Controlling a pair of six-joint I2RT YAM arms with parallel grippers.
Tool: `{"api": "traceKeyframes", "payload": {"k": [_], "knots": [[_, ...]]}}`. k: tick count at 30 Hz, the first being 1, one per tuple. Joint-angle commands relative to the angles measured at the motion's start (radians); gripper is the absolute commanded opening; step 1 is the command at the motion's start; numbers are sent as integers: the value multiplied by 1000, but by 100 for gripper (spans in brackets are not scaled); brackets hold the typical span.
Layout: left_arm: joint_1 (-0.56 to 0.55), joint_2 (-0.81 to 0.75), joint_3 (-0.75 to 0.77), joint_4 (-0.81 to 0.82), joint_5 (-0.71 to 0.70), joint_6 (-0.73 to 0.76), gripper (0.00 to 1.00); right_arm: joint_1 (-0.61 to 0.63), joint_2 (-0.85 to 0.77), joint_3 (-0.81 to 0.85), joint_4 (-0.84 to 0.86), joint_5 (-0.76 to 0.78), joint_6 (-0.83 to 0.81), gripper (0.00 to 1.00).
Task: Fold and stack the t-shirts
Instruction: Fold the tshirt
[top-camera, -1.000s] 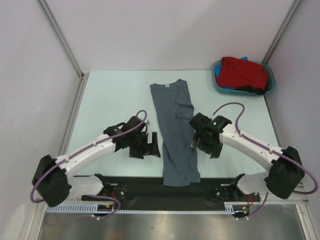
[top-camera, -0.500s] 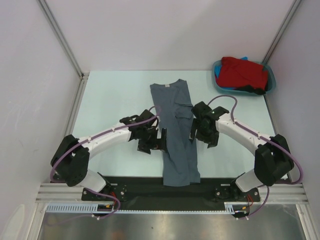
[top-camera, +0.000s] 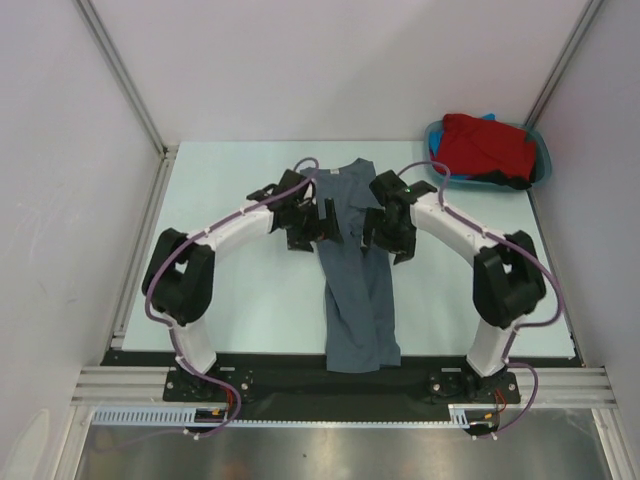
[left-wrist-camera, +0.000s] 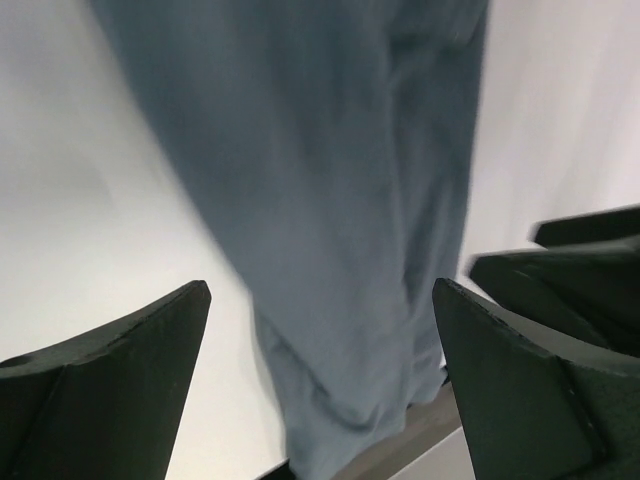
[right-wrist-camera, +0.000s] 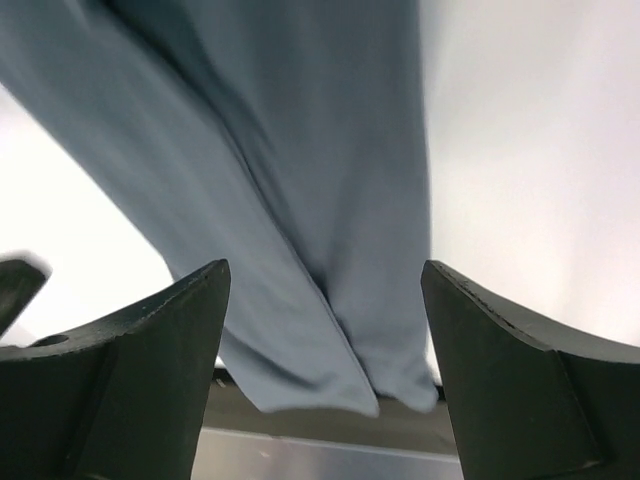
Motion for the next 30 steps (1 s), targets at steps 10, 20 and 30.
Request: {"api": "traceKeyframes", "payload": {"k": [10,20,30], "knots": [[179,295,440,14,124,50,100,-158,429,550,-3,-65,-150,86],[257,387,471,43,149,39,100,-283,532,652,81,-173,-167,88],[269,479,544,68,184,21,100,-341,632,699,120,-292,-200,88]]}}
